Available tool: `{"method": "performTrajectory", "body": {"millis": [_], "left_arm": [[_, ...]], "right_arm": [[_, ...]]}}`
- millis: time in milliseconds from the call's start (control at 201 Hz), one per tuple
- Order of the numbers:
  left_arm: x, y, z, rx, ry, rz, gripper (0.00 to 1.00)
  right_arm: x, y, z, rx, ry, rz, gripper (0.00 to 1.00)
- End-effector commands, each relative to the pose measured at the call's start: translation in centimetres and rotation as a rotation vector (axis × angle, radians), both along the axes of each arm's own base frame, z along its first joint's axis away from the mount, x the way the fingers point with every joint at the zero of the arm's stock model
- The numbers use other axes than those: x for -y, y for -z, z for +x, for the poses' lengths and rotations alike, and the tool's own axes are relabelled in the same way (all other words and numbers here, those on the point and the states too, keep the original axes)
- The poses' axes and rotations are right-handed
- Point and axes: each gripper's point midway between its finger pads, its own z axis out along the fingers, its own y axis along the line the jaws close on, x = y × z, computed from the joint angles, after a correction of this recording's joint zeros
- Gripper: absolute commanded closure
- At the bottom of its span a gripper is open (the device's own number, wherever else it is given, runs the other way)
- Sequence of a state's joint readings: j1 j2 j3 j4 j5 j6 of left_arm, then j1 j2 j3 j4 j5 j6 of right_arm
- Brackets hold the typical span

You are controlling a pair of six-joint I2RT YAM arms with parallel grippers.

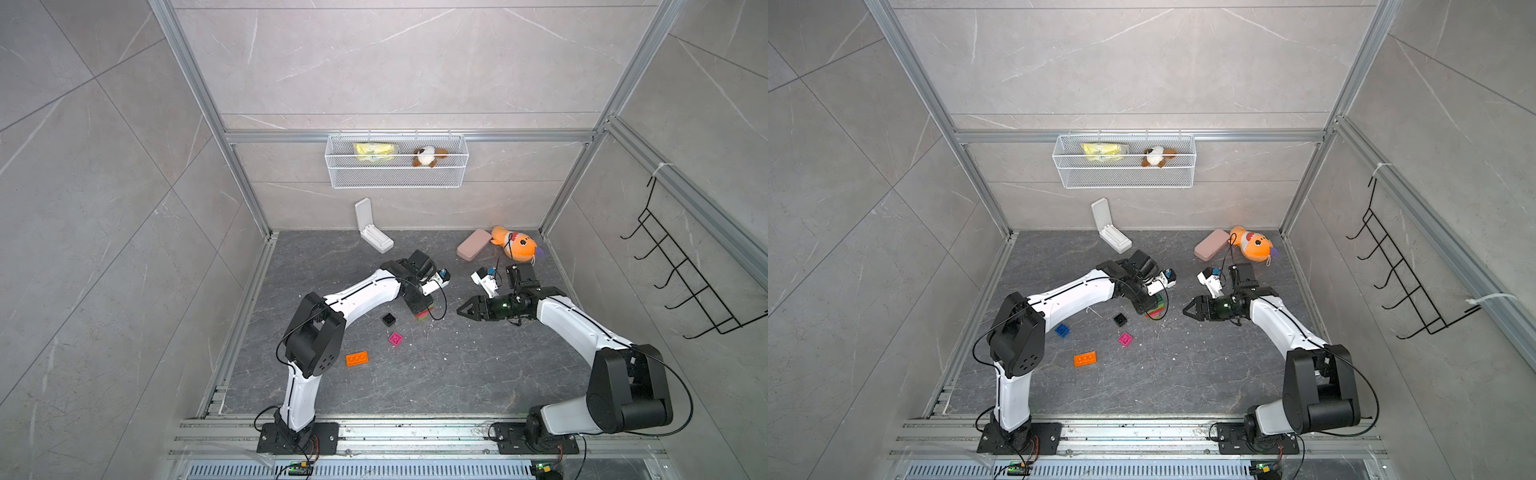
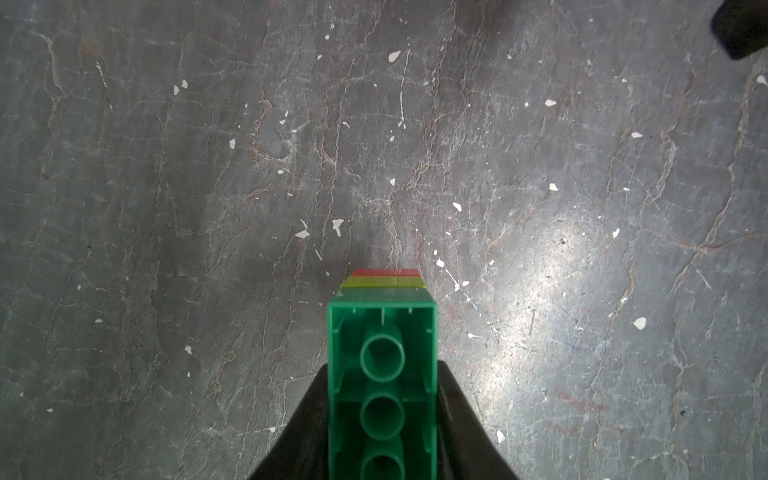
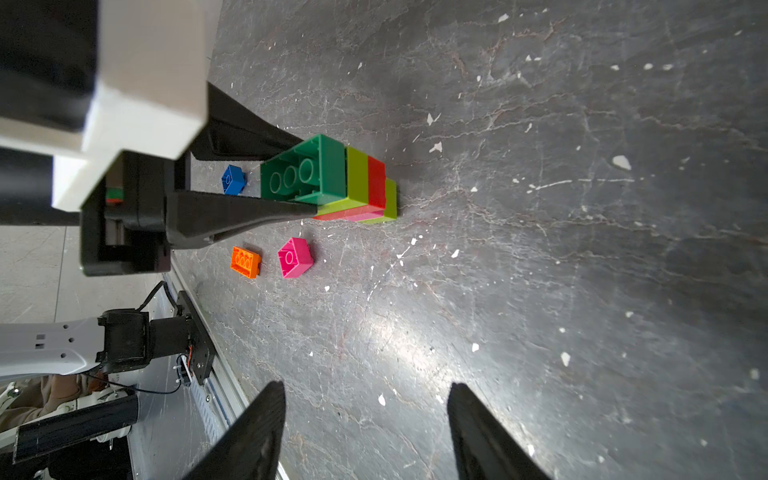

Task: Assemble a carrot with lego
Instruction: Assemble the lego brick with the lego brick.

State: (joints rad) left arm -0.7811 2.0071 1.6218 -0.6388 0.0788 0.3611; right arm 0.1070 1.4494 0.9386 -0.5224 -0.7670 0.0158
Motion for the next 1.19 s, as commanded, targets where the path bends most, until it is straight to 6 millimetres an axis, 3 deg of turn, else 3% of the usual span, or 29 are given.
{"method": "performTrajectory", "body": {"millis": [0,607,831,1000,1189], "left_arm": [[-4.0,8.6,-4.4,-0.233,-0.023,0.208,0.72],[-7.7,12.8,-7.8,-0.412,-0.03,0.376,0.71],[-9.2,13.8,-7.5,-0.393,-0.051,0.474,0.71],[-8.9,13.9,-7.5,-0.381,-0.034,0.493,0.71],[-9.8,14.6,-7.6,-0.374,-0.044,0.541,0.69]], "right_arm": [[0.1,0.3,-0.1,-0.01,0.004,-0.01,0.35],[0.2,0.4,0.0,-0.013,0.006,-0.013,0.35],[0.2,0.5,0.1,-0.015,0.007,-0.013,0.35],[0.2,0.5,0.0,-0.017,0.008,-0.015,0.35],[0.3,0.5,0.1,-0.017,0.013,-0.02,0.35]]}}
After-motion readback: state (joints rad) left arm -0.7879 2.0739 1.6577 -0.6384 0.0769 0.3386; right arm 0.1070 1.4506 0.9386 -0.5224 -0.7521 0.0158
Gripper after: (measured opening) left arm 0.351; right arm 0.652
